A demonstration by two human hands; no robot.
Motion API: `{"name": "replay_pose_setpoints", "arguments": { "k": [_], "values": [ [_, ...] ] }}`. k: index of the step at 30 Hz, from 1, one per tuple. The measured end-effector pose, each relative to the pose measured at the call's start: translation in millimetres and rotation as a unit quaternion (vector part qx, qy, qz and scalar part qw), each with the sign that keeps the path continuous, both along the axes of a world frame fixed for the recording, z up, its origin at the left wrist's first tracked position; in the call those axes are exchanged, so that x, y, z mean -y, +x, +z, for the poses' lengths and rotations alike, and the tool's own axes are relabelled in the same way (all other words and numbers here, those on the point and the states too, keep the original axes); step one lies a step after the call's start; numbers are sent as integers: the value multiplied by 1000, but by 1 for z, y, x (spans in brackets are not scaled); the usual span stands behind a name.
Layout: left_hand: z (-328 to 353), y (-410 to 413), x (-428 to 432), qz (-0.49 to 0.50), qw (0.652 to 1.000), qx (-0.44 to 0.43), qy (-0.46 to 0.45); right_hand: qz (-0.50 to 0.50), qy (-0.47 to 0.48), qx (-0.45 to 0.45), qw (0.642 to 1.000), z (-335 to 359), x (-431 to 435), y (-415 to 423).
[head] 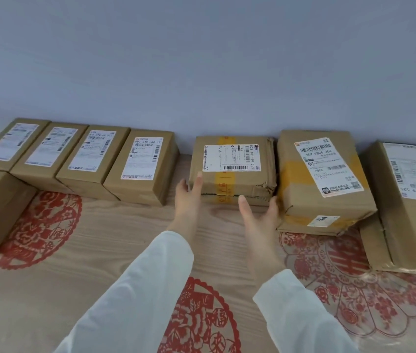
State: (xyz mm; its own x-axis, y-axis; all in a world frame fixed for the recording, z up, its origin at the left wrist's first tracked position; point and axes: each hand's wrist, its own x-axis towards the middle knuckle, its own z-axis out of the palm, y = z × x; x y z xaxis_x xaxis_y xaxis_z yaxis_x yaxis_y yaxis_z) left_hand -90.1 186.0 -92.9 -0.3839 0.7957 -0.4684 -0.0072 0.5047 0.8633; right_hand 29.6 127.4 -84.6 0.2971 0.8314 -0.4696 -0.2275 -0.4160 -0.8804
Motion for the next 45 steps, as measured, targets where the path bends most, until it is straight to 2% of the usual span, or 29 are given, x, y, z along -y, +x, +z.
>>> {"name": "replay_pose_setpoints", "arguments": {
  "k": [9, 14, 25, 33, 40, 45],
  "values": [
    [-11, -5, -8, -19, 1000, -5, -11, -4, -21, -26, 999, -16, -10, -2],
    [-7, 1, 2, 13, 1000, 26, -11, 14, -57, -90, 994, -15, -8, -6],
    [4, 12, 84, 59, 997, 55, -19, -1, -106, -165, 981, -20, 9, -25],
    [0, 24, 160, 58, 996, 65, -12, -67, -98, -198, 973, -33, 50, -21],
    [8, 36, 230, 39, 997, 63, -10, 22, -97, -166, 981, -27, 108, 6],
    [18, 36, 269, 38, 998, 54, -8, 67, -83, -206, 973, -12, 149, 33]
  ]
}}
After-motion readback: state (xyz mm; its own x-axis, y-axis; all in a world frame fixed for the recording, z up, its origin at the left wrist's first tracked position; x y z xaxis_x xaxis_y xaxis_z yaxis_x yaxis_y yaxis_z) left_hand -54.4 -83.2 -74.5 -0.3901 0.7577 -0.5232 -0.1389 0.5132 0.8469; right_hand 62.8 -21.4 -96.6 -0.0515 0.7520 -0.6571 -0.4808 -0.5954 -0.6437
